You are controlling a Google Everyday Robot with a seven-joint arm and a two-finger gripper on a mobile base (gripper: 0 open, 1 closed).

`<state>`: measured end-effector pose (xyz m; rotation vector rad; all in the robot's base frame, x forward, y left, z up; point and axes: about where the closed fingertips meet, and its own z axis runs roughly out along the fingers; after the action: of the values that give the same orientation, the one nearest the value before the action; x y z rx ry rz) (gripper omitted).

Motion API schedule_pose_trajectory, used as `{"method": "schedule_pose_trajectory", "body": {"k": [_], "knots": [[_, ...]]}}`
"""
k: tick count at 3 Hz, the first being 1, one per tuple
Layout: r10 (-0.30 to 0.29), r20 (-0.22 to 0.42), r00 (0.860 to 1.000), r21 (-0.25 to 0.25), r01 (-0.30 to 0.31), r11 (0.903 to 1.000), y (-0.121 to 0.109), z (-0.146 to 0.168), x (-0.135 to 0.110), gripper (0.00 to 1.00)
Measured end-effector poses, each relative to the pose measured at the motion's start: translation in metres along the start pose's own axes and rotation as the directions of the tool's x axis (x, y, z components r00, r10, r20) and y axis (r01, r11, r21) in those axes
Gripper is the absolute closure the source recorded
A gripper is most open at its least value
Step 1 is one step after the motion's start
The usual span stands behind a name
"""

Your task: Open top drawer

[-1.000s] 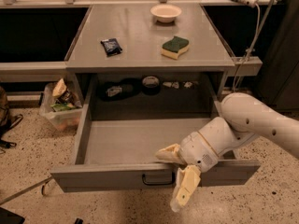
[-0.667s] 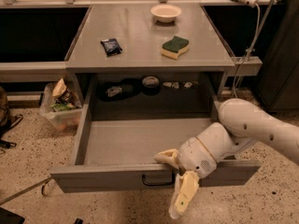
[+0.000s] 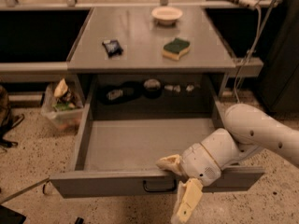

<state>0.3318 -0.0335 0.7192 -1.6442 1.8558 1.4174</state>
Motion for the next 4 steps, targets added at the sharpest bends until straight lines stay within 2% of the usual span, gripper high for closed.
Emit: {"method": "schedule_pose_trajectory", "body": {"k": [1,3,4], "knots": [[0.015,0.04,0.999,0.008,-0.015,0.9999,0.0362,0.0123,0.0027,0.0],[0.025,0.038,0.999,-0.009,-0.025,0.9996,0.0333,0.0177,0.0057,0.0],[0.044,0.045,0.998,-0.028,-0.043,0.9987,0.0415,0.0221,0.0087,0.0]]}}
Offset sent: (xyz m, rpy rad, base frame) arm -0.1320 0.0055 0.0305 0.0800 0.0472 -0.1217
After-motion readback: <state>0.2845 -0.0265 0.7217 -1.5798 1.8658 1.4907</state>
